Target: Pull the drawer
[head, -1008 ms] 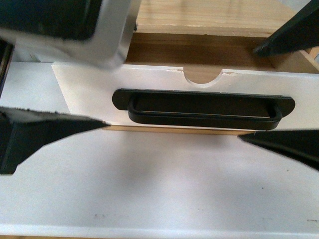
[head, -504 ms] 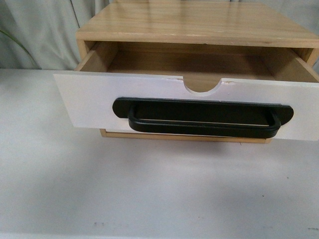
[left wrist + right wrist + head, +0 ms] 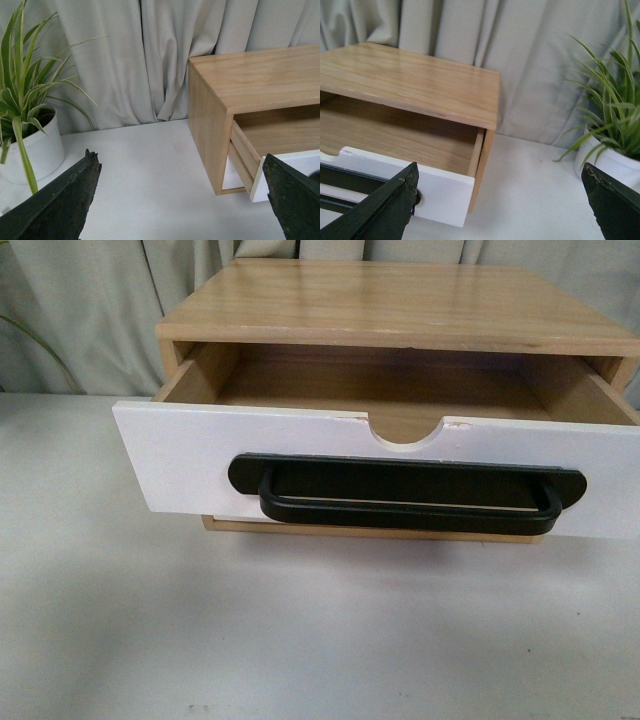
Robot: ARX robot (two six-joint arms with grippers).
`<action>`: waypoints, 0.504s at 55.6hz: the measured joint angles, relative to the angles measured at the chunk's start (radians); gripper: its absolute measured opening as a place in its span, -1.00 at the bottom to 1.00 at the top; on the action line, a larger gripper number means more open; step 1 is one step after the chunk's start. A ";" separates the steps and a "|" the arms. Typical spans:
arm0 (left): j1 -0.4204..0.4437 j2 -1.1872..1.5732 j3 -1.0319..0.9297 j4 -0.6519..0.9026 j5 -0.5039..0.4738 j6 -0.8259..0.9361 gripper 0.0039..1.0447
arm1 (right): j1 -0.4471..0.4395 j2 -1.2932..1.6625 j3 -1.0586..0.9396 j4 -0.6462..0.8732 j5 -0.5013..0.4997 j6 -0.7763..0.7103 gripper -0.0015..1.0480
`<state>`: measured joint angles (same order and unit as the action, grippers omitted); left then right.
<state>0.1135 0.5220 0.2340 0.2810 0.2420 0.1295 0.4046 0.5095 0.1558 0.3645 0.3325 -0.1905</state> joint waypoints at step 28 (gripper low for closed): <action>-0.110 -0.106 -0.100 0.000 -0.240 -0.116 -0.19 | -0.135 -0.135 -0.066 -0.085 -0.076 0.171 -0.15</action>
<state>0.0032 0.4156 0.1341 0.2806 0.0017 0.0139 0.2691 0.3748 0.0898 0.2798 0.2565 -0.0196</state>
